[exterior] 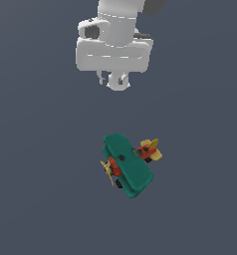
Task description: Pick up the object and move it to a goal position.
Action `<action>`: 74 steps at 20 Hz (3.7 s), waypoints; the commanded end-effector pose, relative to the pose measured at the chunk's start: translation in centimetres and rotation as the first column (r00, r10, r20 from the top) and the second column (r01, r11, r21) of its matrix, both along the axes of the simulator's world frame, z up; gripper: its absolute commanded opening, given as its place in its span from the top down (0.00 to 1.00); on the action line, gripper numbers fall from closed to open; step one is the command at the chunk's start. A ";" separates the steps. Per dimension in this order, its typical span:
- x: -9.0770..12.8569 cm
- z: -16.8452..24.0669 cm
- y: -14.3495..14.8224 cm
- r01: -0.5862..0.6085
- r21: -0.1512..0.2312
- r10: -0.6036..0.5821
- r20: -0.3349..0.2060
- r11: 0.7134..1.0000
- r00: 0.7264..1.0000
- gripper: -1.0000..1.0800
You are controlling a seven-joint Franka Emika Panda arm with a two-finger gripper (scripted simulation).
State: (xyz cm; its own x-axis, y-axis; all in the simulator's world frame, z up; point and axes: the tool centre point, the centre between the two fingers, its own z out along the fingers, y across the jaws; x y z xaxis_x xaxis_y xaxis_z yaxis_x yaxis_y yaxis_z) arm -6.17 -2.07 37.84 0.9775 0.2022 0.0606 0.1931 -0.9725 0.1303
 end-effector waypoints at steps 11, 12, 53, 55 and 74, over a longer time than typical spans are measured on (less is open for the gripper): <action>0.4 9.3 0.0 -0.198 -0.175 0.215 0.087 0.964 0.973 0.38; 0.4 10.0 0.0 -0.212 -0.192 0.232 0.090 0.958 0.969 0.38; -3.4 32.8 9.2 -0.538 -0.784 0.570 -0.299 0.310 0.765 0.38; -3.5 33.3 10.0 -0.550 -0.792 0.561 -0.337 0.266 0.756 0.38; -2.8 35.0 18.7 -0.687 -0.717 0.346 -0.679 -0.120 0.648 0.38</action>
